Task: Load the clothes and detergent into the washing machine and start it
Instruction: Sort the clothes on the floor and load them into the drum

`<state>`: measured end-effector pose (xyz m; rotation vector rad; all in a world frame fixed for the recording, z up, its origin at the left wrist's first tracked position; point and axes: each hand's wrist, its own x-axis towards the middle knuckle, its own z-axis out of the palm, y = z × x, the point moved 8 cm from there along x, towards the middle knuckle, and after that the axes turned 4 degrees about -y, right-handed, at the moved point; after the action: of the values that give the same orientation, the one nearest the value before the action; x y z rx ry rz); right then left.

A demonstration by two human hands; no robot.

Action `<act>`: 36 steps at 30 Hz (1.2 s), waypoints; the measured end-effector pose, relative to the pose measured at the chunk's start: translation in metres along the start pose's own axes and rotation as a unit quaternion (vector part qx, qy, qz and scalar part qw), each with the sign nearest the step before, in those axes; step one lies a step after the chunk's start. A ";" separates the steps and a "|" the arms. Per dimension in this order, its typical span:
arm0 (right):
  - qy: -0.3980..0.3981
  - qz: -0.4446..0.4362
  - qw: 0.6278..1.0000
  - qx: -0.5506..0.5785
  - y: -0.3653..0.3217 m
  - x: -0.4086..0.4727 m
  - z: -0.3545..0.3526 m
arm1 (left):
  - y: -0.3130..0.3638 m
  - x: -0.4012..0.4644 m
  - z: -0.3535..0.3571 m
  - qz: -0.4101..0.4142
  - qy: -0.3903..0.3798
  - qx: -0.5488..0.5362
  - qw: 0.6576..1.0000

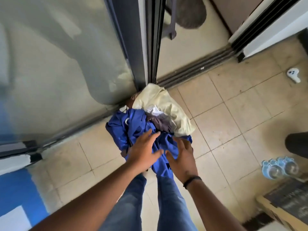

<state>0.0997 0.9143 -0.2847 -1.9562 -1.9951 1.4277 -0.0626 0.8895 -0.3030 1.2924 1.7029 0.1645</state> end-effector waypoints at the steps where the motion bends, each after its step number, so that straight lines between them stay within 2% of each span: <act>1: -0.005 0.003 1.000 -0.002 0.009 0.013 0.007 | -0.002 0.018 0.006 0.004 0.004 0.005 1.000; 3: -0.005 -0.006 1.000 -0.012 0.019 0.039 0.015 | -0.005 0.049 0.012 0.020 0.033 0.046 0.998; 6: -0.013 -0.032 0.998 -0.043 0.036 0.086 0.032 | -0.013 0.090 0.021 0.017 0.107 0.162 0.981; 9: -0.021 -0.064 0.994 -0.085 0.043 0.130 0.049 | -0.033 0.119 0.037 -0.007 0.117 0.216 0.969; 14: -0.012 -0.081 0.989 -0.123 0.034 0.194 0.075 | -0.070 0.131 0.075 -0.040 0.073 0.231 0.969; 18: -0.001 -0.077 0.988 -0.134 0.022 0.227 0.093 | -0.070 0.130 0.072 -0.039 0.089 0.210 0.973; 20: -0.006 -0.049 0.986 -0.162 0.021 0.241 0.102 | -0.074 0.133 0.067 -0.036 0.086 0.192 0.977; 22: -0.006 0.017 0.984 -0.177 0.026 0.252 0.105 | -0.078 0.134 0.062 -0.036 0.082 0.173 0.981; 24: 0.002 0.074 0.987 -0.145 0.030 0.259 0.105 | -0.079 0.136 0.056 -0.036 0.101 0.156 0.982; 28: 0.002 0.057 0.996 -0.070 0.024 0.259 0.107 | -0.079 0.139 0.048 -0.049 0.127 0.124 0.983; 32: -0.013 0.018 1.000 0.018 0.020 0.240 0.097 | -0.083 0.135 0.061 -0.051 0.063 0.137 0.987; 36: 0.050 -0.061 0.994 0.074 0.003 0.207 0.070 | -0.089 0.132 0.074 -0.041 0.016 0.173 0.984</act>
<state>0.0167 1.0379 -0.4442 -1.7770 -1.8722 1.3794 -0.0650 0.9264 -0.4743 1.4721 1.8649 -0.1688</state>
